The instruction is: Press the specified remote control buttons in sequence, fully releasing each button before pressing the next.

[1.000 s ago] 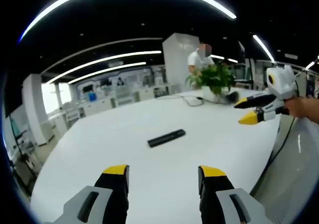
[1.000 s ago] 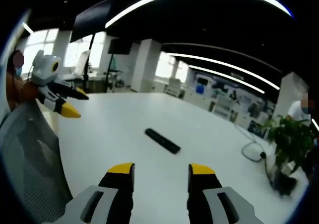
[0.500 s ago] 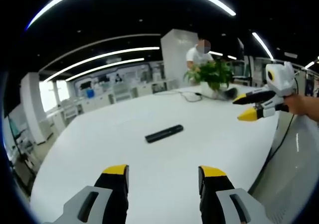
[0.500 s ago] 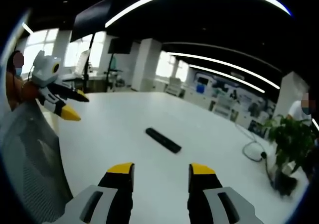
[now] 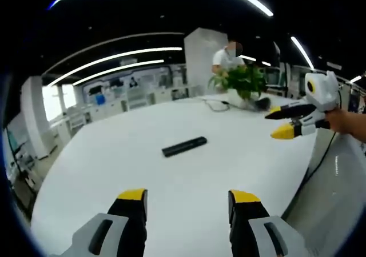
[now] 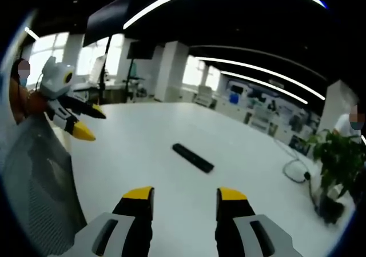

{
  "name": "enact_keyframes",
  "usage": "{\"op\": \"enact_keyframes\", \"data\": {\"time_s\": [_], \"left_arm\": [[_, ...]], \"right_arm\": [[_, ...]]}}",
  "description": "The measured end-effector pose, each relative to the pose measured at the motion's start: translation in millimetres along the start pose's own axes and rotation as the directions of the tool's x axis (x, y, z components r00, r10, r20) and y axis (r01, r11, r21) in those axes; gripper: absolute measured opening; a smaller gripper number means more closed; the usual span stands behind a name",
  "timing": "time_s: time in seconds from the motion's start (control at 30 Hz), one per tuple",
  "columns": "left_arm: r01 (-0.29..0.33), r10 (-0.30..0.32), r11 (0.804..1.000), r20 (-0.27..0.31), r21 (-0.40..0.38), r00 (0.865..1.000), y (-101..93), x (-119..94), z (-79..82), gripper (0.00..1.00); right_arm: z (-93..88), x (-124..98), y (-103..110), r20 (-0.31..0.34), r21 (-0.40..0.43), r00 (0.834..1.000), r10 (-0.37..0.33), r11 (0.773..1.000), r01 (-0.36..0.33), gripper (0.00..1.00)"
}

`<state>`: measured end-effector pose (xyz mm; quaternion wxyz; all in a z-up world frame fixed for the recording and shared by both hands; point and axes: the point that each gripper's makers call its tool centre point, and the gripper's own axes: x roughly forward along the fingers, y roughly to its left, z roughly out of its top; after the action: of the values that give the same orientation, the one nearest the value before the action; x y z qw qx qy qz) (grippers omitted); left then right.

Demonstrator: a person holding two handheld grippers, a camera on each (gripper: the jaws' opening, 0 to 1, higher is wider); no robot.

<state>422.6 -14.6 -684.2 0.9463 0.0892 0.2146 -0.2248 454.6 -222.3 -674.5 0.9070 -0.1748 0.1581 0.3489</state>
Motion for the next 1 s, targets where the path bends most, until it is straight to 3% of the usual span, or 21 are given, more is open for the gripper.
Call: {"op": "enact_keyframes", "data": {"time_s": [0.47,1.0], "left_arm": [[0.019,-0.02,0.999,-0.016,-0.05,1.0,1.3,2.3,-3.2,0.58],[0.021,-0.022,0.995,-0.011,-0.102,1.0,9.0,3.2,1.2,0.59]], "right_arm": [[3.0,1.6,-0.6,0.017,0.064,0.999,0.029,0.998,-0.03,0.4],[14.5,13.2,-11.4,0.027,0.019,0.999,0.039,0.999,-0.039,0.39]]}}
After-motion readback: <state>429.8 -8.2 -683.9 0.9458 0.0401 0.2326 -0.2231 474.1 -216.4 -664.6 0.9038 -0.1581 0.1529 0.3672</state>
